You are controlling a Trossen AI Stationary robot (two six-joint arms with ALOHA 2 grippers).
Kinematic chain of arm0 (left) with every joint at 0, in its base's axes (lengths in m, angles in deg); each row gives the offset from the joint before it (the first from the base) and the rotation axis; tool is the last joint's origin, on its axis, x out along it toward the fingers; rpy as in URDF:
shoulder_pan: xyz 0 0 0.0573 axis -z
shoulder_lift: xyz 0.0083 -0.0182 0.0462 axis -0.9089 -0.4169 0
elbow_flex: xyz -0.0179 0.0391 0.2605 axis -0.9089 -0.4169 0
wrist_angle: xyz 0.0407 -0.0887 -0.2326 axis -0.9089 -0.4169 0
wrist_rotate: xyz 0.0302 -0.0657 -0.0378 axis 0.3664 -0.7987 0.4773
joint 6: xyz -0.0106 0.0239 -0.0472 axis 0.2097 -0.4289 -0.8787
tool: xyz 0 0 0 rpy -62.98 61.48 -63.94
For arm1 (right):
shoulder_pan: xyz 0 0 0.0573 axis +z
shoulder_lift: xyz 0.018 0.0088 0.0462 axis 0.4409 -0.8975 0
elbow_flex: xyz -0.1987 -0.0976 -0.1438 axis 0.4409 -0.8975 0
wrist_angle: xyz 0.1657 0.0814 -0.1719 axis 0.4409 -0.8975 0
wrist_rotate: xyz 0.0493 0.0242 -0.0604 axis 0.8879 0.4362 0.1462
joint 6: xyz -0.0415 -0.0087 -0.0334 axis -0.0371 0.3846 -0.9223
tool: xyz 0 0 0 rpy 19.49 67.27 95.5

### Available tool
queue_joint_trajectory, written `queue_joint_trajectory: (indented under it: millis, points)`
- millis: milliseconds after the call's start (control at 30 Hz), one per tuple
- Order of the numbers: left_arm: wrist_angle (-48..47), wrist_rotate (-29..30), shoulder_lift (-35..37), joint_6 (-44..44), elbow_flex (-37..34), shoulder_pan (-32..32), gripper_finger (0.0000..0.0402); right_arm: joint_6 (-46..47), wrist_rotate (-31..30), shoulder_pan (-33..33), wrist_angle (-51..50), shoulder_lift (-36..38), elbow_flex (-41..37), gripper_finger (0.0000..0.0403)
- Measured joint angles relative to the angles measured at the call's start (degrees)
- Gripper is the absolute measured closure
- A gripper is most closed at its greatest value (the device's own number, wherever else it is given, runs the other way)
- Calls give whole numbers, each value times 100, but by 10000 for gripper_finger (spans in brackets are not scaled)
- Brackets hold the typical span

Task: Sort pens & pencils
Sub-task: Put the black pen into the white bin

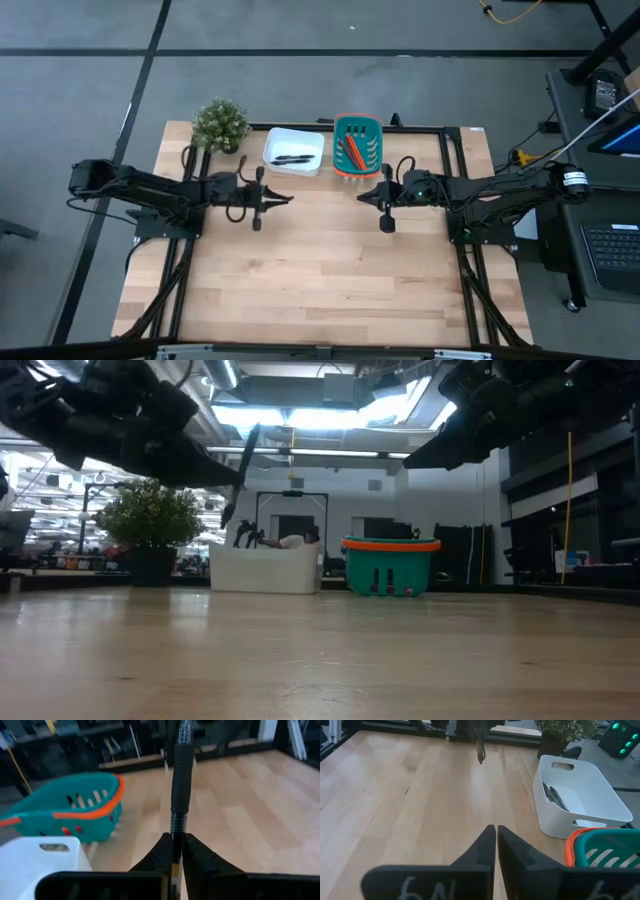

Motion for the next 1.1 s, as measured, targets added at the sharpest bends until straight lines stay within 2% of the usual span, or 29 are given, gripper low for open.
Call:
queue_joint_trajectory:
  millis: [167,333,500,667,833,1100]
  points:
    - [903,98,0,-153,-420,-13,385,-21,0,0,0,0,0,382]
    - [1275,832,-2,-401,-518,-108,385,-21,0,0,1,0,0,382]
    - [1273,1741,-4,-730,-518,-186,385,-23,-2,0,46,0,0,382]
    - [1276,2187,-4,-720,-518,-184,385,-33,-2,0,54,0,0,382]
    - [1279,3057,-19,-874,-518,-186,385,-156,-2,-2,96,0,0,382]
    - [1646,3242,-357,-801,-517,-482,385,-283,-4,-1,231,0,0,382]
